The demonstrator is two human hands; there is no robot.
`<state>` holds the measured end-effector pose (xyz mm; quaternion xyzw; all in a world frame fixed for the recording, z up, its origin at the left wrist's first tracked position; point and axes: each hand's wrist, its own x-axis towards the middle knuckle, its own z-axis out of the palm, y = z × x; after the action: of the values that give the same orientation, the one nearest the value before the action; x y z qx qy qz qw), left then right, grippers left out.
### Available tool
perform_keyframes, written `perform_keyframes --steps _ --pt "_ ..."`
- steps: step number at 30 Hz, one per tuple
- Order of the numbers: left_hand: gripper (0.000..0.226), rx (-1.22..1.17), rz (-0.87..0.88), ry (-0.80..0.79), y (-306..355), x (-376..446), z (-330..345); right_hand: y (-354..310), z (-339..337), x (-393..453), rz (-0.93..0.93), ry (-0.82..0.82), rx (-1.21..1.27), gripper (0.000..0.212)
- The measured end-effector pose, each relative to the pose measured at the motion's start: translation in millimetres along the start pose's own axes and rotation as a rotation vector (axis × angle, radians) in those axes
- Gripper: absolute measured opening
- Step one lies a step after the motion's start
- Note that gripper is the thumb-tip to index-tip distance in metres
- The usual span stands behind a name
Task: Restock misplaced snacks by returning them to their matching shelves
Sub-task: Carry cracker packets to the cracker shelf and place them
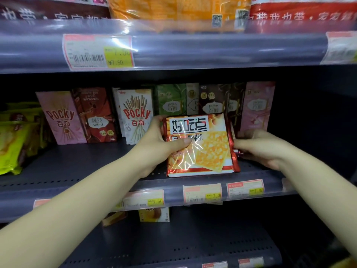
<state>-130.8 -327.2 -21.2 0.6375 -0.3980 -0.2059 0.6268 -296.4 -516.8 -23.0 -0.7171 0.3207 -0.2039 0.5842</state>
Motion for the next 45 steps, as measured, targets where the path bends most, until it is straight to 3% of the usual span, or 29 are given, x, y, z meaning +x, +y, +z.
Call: perform_keyframes --steps 6,9,11,13,15,17,20,23,29,40,43,45 --pt "0.089 0.120 0.036 0.082 0.6 -10.9 -22.0 1.4 4.6 -0.3 -0.182 0.072 -0.086 0.086" --pt "0.085 0.122 0.005 0.165 1.7 -15.6 -32.4 2.0 7.1 -2.3 -0.198 0.054 -0.022 0.065" --pt "0.066 0.091 -0.009 0.183 4.5 -18.8 -37.8 2.5 10.3 -3.9 -0.196 0.031 0.053 0.048" --pt "0.049 0.004 0.016 0.205 3.7 -22.6 -42.8 3.0 13.0 -6.5 -0.203 0.036 0.159 0.049" --pt "0.049 -0.106 0.053 0.240 2.9 -27.8 -46.8 3.9 14.5 -9.0 -0.237 0.085 0.218 0.058" --pt "0.049 -0.186 0.097 0.286 2.3 -33.0 -52.6 2.4 11.9 -14.3 -0.272 0.130 0.275 0.053" --pt "0.023 -0.234 0.171 0.365 3.4 -42.3 -66.8 -0.3 5.3 -25.2 -0.312 0.111 0.380 0.041" --pt "0.033 -0.235 0.212 0.467 5.5 -58.6 -80.1 -0.3 5.2 -40.3 -0.313 0.067 0.448 0.034" --pt "0.051 -0.151 0.207 0.666 2.6 -120.3 -103.5 0.2 32.8 -60.9 -0.385 -0.268 0.538 0.039" --pt "0.025 0.148 0.125 1.215 -16.0 -337.4 -176.2 0.8 228.3 -98.9 -0.366 -0.748 0.517 0.022" --pt "0.030 0.193 0.072 1.375 -19.5 -404.5 -198.7 1.5 293.3 -122.9 -0.335 -0.919 0.515 0.043" --pt "0.021 0.214 0.058 1.452 -19.9 -444.2 -213.7 1.3 337.2 -140.7 -0.318 -0.985 0.490 0.054"
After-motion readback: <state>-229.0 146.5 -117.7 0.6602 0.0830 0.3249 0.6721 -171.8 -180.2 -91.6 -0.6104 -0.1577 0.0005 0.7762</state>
